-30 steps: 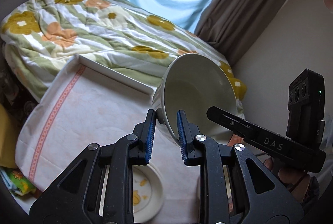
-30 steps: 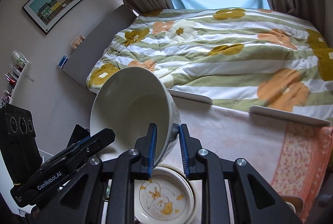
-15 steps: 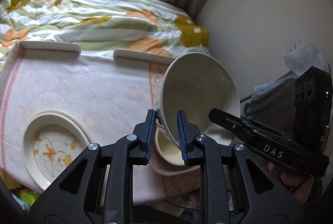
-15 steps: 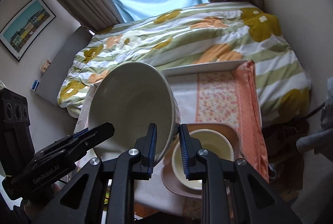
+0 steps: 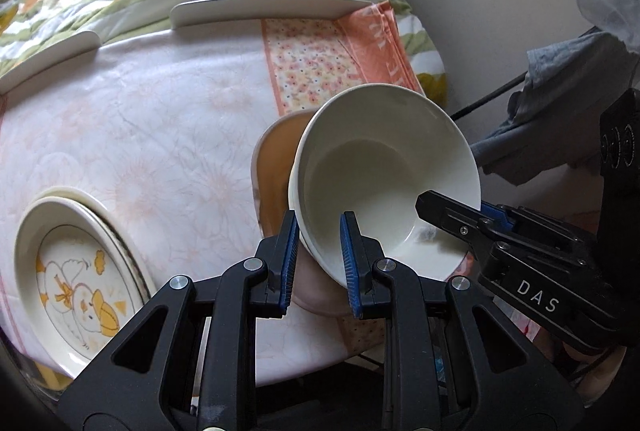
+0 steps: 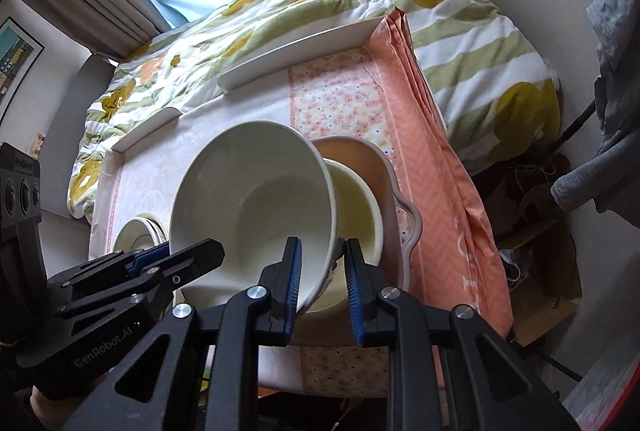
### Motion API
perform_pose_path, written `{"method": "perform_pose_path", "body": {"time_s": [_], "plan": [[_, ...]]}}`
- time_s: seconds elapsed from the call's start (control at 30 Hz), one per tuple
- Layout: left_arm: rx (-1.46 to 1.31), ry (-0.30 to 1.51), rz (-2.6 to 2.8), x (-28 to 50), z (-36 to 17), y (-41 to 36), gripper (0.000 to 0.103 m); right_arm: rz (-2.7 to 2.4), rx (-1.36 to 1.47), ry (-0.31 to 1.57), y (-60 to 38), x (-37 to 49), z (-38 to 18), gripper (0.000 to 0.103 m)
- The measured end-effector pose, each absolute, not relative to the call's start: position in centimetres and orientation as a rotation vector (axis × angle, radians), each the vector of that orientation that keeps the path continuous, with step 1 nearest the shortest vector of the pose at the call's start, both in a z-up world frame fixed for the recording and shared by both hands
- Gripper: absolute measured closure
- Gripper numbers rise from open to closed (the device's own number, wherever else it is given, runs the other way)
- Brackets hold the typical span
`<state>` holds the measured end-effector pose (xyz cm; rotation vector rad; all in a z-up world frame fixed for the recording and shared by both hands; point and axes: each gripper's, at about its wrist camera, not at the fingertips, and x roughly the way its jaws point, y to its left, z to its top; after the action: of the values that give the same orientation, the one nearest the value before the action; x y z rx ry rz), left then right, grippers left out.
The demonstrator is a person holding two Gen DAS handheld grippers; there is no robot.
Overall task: Organize plates and bowls
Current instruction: 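Carry the small white bowl with the left gripper into the cream bowl, then open the left gripper to release the small white bowl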
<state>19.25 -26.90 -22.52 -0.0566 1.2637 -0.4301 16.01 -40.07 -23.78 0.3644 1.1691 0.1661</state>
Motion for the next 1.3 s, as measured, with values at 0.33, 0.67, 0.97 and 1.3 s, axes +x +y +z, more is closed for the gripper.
{"method": "perform_pose_path", "body": {"time_s": [0.33, 0.67, 0.97, 1.3], "plan": [[0.083, 1.295, -0.402, 19.9, -24.0, -29.0, 0.085, 0.127, 0.263, 1.192, -39.3, 15.7, -25.4, 0.083], [0.163, 1.275, -0.386, 19.6, -23.9, -29.8, 0.084, 0.104, 0.174, 1.188, -38.7, 15.6, -25.2, 0.083], [0.208, 1.25, -0.373, 19.1, -24.1, -30.1, 0.084, 0.108, 0.166, 1.181, -38.5, 15.3, -25.1, 0.083], [0.149, 1.188, -0.384, 18.9, -21.9, -29.0, 0.084, 0.147, 0.253, 1.155, -39.8, 15.1, -24.3, 0.083]]}}
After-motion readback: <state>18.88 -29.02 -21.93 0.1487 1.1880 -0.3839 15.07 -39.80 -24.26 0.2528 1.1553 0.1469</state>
